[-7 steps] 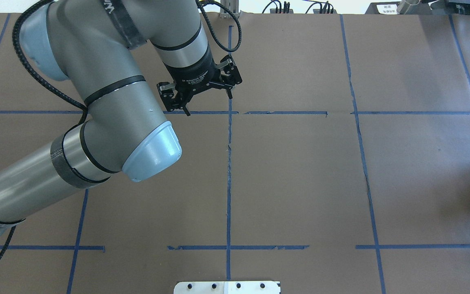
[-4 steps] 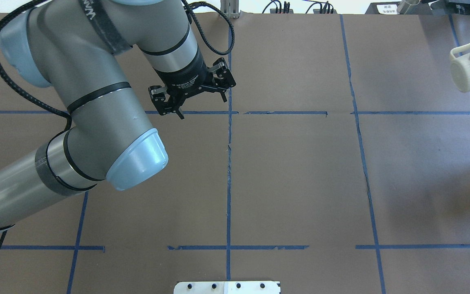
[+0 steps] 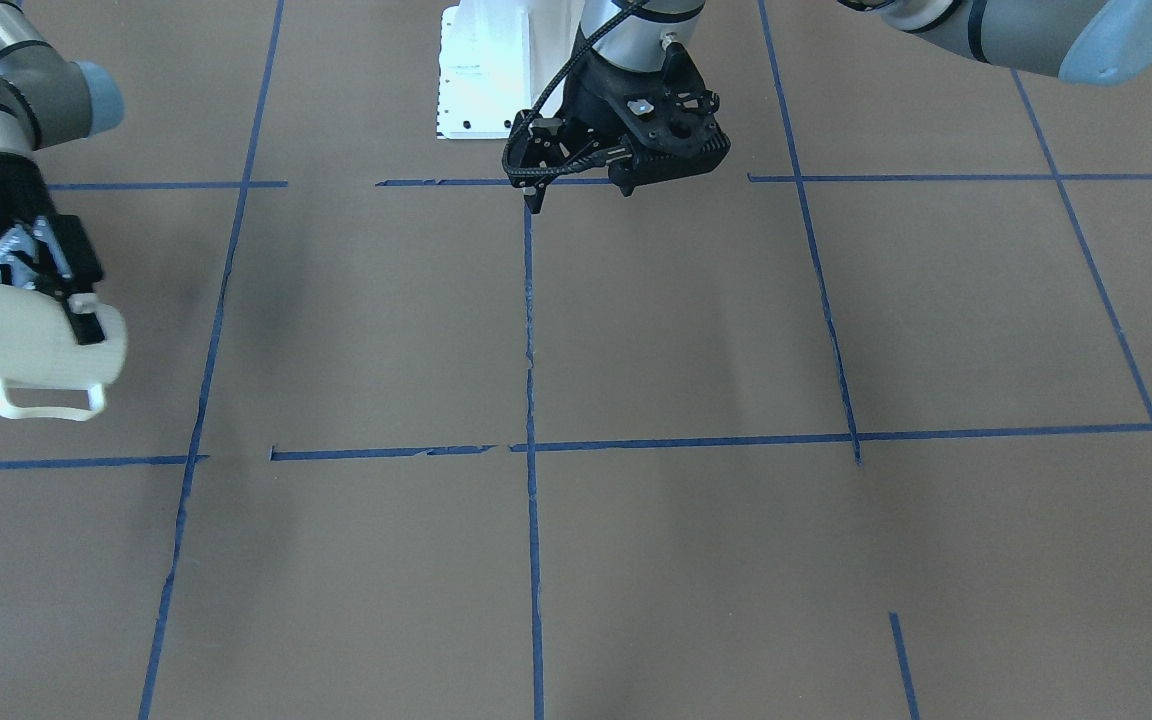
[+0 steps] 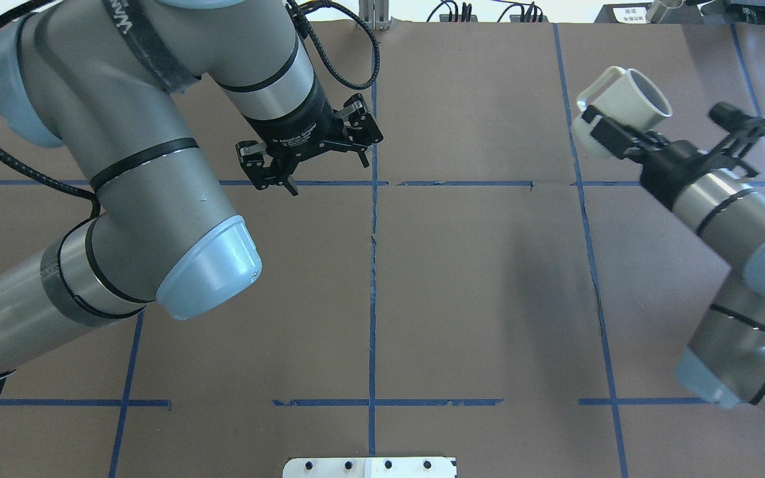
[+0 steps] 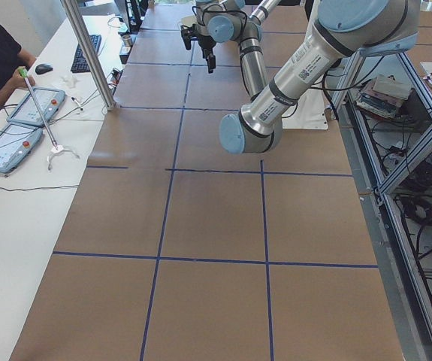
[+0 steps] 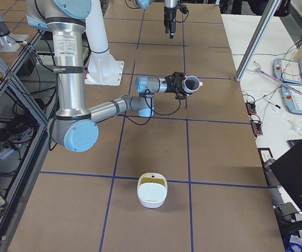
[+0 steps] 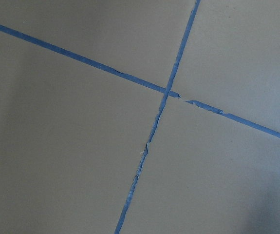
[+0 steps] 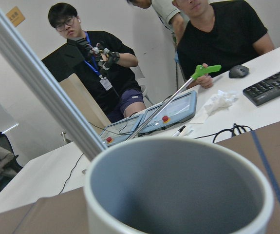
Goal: Left arm hands cup to right arm to dump lemon
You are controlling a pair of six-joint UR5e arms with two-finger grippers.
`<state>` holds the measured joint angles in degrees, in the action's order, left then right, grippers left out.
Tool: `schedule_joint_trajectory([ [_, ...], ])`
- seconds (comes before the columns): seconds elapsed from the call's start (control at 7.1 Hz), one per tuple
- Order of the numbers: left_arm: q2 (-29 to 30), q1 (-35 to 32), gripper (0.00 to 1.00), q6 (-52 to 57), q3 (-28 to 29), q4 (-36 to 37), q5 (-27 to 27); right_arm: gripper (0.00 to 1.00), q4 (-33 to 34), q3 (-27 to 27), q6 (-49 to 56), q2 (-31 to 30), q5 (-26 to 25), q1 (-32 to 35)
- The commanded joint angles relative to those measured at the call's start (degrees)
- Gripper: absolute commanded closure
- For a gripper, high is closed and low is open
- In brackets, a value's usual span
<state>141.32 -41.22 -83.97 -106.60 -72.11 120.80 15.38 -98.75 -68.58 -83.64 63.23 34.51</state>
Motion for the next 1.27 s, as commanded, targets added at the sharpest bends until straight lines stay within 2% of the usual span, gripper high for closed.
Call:
schedule_joint_trajectory([
  [0.0, 0.1, 0.0, 0.0, 0.21, -0.19, -0.05, -1.86, 1.0, 15.04, 0.4, 9.59, 11.52, -14.22, -12.31],
  [0.14, 0.27, 0.09, 0.0, 0.21, 0.16, 0.04, -2.31, 1.0, 20.6, 0.92, 9.61, 14.44, -17.84, -16.02],
  [0.28, 0.8, 0.18, 0.0, 0.3, 1.21, 0.12, -2.32, 0.99, 24.39, 4.93, 9.52, 19.09, -24.66, -19.88],
  [0.42, 1.5, 0.18, 0.0, 0.39, 2.26, 0.21, -2.23, 0.99, 24.69, 10.37, 9.52, 23.92, -30.04, -22.53],
  [0.56, 6.55, 0.35, 0.0, 0.39, 9.58, 2.48, -2.32, 0.99, 24.7, 13.03, 9.69, 25.53, -32.62, -24.21],
  [0.7, 8.78, 0.35, 0.0, 0.39, 12.35, 3.11, -2.32, 0.98, 25.65, 13.41, 10.22, 25.55, -34.73, -25.53],
  [1.13, 8.36, 2.36, 0.03, 2.3, 13.61, 3.02, -2.41, 0.92, 29.44, 13.41, 11.19, 28.88, -37.03, -25.63],
])
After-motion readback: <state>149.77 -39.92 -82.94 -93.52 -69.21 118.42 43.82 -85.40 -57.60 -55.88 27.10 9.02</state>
